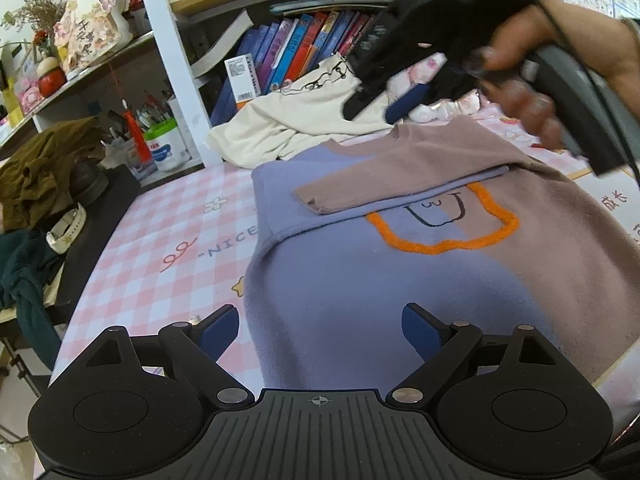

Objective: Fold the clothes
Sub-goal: 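Fold the mauve sleeve across the body over the lavender sleeve with the right gripper, then grasp the hem with the left gripper while the right gripper grasps the hem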

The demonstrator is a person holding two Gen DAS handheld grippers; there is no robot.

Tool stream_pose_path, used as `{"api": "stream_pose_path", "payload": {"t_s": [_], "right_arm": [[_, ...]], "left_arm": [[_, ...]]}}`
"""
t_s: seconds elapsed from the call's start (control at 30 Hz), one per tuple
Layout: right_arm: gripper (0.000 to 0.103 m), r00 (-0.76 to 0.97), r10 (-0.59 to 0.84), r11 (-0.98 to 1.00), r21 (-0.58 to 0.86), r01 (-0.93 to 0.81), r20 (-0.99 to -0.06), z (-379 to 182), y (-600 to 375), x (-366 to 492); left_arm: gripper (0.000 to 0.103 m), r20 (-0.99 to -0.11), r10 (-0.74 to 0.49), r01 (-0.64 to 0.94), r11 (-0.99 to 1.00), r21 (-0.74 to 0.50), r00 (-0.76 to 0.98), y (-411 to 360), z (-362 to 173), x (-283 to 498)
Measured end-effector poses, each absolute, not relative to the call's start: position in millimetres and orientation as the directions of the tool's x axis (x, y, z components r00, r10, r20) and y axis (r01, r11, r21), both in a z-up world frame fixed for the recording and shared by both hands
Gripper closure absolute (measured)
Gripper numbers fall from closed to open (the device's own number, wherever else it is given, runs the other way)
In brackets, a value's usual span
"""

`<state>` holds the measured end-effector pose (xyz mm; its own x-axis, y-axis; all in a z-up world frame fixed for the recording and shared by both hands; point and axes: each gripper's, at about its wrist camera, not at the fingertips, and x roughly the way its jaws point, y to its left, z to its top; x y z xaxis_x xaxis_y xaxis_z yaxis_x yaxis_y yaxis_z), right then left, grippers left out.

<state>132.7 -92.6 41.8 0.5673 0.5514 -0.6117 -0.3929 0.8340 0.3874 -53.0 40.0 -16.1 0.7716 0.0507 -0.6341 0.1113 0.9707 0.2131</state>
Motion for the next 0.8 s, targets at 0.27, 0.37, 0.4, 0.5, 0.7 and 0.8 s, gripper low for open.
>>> {"api": "stream_pose_path", "payload": {"t_s": [0.27, 0.37, 0.4, 0.5, 0.7, 0.8], "right_arm": [[0.056, 0.603, 0.470, 0.882, 0.317, -0.349, -0.644, 33.3, -135.8, 76.0], [0.054, 0.616, 0.432, 0.902, 0.294, -0.318, -0.659, 27.9, -153.3, 55.0], [0.053, 0.620, 0.419, 0.908, 0.286, -0.307, -0.663, 26.0, -159.1, 48.0], [0.050, 0.628, 0.383, 0.924, 0.263, -0.279, -0.678, 20.4, -174.2, 27.6], [0.046, 0.624, 0.318, 0.945, 0.182, -0.273, -0.714, 5.6, -188.2, -15.0], [0.043, 0.624, 0.274, 0.956, 0.135, -0.261, -0.731, -0.8, -195.7, -32.8]], "left_arm": [[0.012, -0.645, 0.034, 0.111, 0.977, 0.183, 0.764, 43.8, -17.8, -50.1], [0.012, -0.648, 0.025, 0.118, 0.977, 0.177, 0.761, 44.8, -18.7, -49.6], [0.012, -0.651, 0.024, 0.121, 0.977, 0.177, 0.759, 44.8, -19.2, -49.5], [0.012, -0.660, 0.020, 0.131, 0.975, 0.178, 0.751, 44.9, -21.0, -47.8], [0.012, -0.687, -0.005, 0.142, 0.979, 0.143, 0.726, 48.0, -24.2, -47.5], [0.012, -0.705, -0.011, 0.143, 0.981, 0.129, 0.709, 50.9, -26.8, -48.5]]}}
